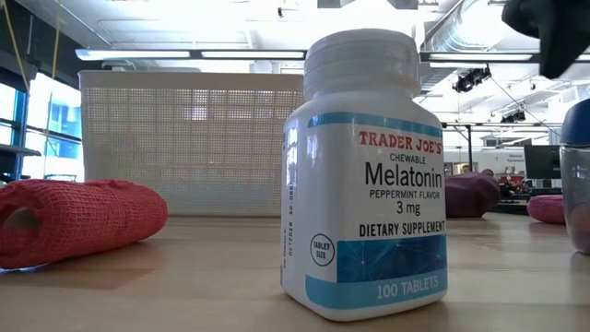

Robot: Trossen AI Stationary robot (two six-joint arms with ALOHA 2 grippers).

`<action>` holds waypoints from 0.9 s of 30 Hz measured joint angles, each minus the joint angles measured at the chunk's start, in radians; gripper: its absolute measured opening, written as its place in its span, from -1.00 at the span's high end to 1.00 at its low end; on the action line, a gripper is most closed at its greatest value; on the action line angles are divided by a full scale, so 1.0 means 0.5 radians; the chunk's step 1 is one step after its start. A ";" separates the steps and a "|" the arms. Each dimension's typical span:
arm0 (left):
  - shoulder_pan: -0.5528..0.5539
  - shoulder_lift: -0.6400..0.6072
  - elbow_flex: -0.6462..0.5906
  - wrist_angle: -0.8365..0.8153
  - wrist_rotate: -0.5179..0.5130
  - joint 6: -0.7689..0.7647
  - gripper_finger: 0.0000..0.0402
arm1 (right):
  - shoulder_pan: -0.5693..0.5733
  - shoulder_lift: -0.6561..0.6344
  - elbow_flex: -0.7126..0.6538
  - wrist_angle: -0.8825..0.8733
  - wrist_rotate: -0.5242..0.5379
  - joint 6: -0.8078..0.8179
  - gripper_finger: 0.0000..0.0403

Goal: Pick & place medical supplies in basket/bin
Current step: Put the blue pill bottle into the white bin

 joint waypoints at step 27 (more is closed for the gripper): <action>0.000 0.000 0.000 -0.017 0.043 0.015 -0.28 | -0.128 0.349 -0.100 0.216 -0.318 -0.364 -0.63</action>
